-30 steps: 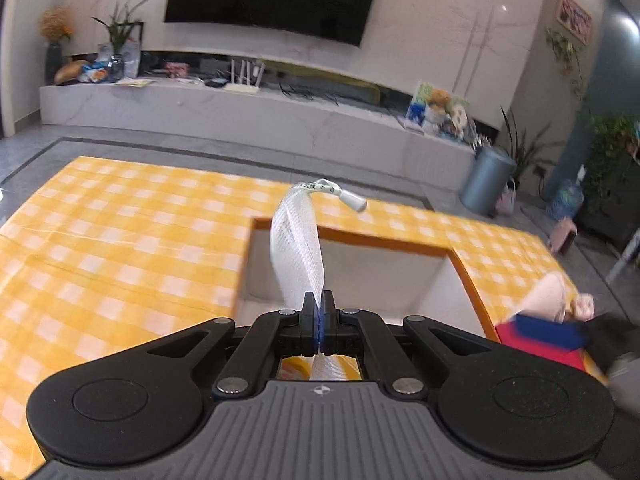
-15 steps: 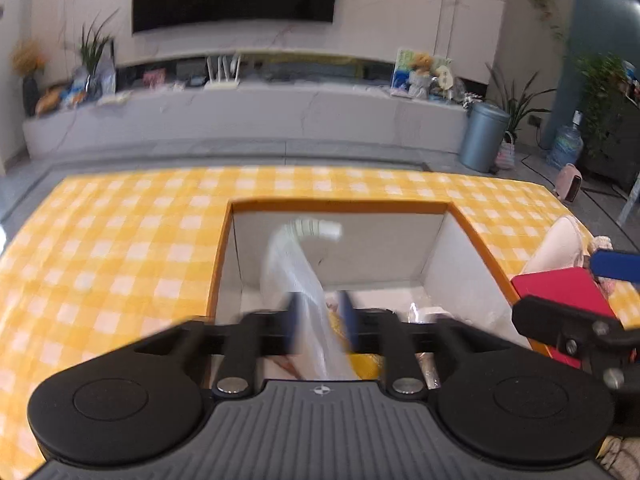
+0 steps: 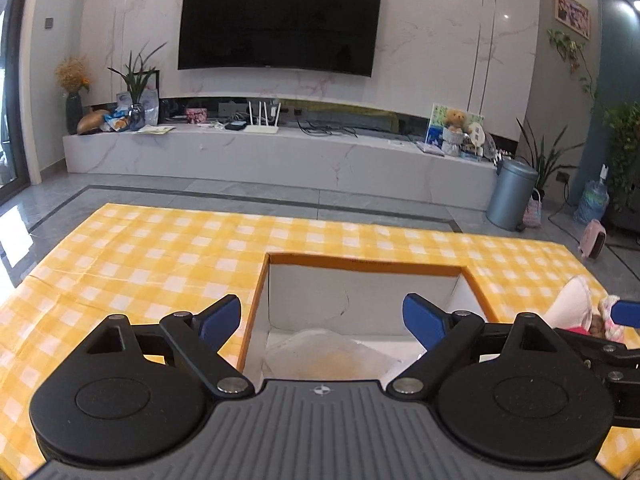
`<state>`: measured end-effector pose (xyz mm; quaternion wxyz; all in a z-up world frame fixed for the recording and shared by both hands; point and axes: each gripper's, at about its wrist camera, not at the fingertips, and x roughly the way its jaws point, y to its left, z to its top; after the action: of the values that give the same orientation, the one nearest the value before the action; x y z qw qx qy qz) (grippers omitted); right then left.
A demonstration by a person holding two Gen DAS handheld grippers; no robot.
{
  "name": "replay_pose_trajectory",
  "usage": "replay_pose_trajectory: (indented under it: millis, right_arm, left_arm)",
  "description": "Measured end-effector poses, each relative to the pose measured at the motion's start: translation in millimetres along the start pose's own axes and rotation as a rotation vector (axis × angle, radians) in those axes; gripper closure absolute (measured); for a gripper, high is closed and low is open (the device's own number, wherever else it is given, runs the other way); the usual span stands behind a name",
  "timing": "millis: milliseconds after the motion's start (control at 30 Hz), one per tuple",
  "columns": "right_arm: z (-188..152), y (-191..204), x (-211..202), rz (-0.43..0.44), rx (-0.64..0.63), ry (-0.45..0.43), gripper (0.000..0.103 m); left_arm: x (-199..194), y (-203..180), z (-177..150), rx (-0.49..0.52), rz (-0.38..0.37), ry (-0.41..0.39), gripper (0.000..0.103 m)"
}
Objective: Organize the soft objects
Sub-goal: 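Open the right tool to drop the packet while the left tool drops the bag into the bin, then move both tools back toward the knitted pouch and white cloth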
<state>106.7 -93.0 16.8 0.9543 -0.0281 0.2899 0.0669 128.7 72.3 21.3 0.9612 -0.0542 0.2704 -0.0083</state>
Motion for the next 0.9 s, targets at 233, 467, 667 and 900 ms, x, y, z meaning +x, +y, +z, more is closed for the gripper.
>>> replay_pose_trajectory:
  millis: [233, 467, 667, 900]
  right_arm:
    - [1, -16, -20, -0.017, 0.029, -0.035, 0.012]
    - [3, -51, -50, -0.077, 0.054, -0.086, 0.012]
    - [5, -104, -65, -0.192, 0.081, -0.099, 0.012]
    - [4, -184, -54, -0.248, 0.133, -0.064, 0.006]
  left_arm:
    - [-11, -10, 2, 0.007, -0.069, 0.033, 0.000]
    - [-28, -34, 3, 0.042, -0.104, 0.016, 0.000]
    - [-45, -58, 9, 0.037, -0.176, 0.007, 0.000]
    - [-47, -109, 15, 0.074, -0.188, 0.023, 0.000]
